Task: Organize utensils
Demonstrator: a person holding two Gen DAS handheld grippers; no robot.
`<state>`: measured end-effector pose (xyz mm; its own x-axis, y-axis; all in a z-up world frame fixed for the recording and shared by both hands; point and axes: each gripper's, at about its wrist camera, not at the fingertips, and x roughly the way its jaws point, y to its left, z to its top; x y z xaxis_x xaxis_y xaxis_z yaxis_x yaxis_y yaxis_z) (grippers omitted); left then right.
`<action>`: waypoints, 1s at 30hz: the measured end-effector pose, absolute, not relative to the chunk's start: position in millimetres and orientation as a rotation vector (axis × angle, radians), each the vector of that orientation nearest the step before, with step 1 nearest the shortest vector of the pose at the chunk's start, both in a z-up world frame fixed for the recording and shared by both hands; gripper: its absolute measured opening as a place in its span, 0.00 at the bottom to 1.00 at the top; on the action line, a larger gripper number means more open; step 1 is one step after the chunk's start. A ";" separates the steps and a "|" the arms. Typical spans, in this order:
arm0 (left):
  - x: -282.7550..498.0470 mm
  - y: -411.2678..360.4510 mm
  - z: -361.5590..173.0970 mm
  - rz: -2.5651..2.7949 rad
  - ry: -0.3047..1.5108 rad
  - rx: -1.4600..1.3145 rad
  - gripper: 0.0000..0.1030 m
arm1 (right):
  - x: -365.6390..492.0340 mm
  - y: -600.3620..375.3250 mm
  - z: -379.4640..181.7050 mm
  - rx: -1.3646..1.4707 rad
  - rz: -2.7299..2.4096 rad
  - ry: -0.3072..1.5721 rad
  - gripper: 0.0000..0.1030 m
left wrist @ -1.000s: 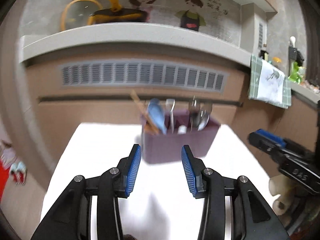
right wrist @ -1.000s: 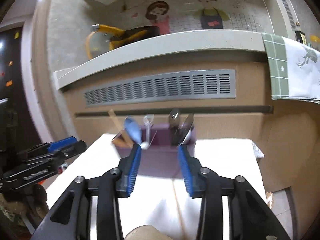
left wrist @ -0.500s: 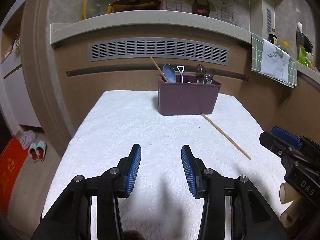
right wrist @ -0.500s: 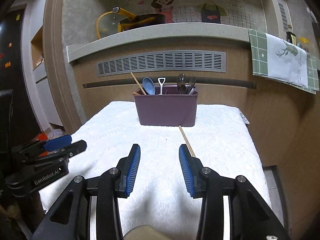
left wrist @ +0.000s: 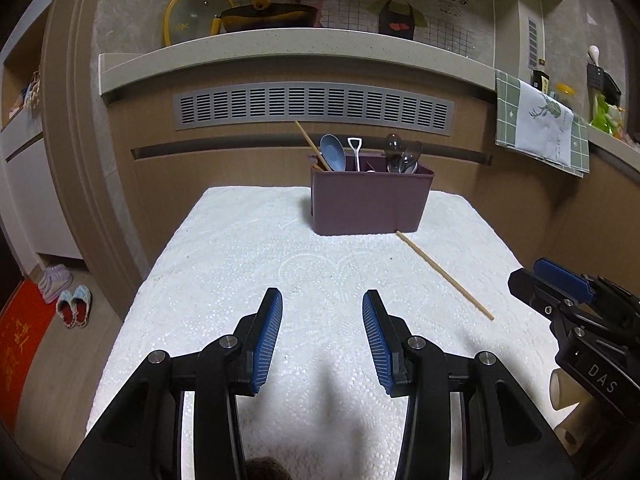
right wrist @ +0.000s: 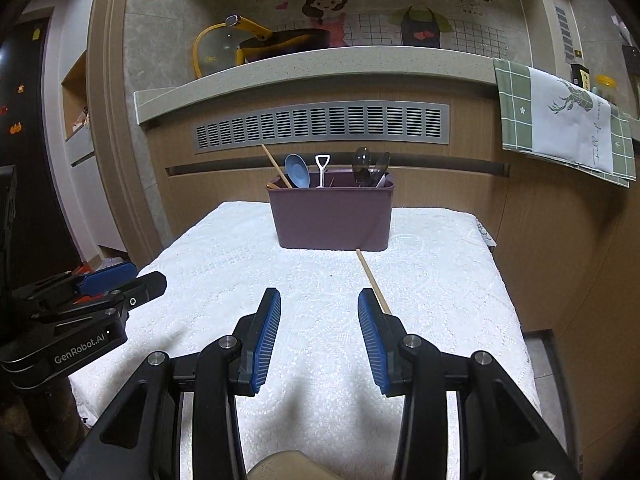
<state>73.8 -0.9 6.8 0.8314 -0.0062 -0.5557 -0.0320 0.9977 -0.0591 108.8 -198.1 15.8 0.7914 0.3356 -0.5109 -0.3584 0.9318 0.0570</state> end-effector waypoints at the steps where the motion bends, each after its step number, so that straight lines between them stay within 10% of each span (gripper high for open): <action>1: 74.2 -1.1 6.8 0.012 0.589 -0.067 0.42 | 108.5 -198.8 16.0 -0.044 0.375 0.542 0.37; 30: 74.4 -3.5 6.6 0.005 0.595 -0.059 0.42 | 108.7 -201.8 16.1 -0.047 0.377 0.545 0.37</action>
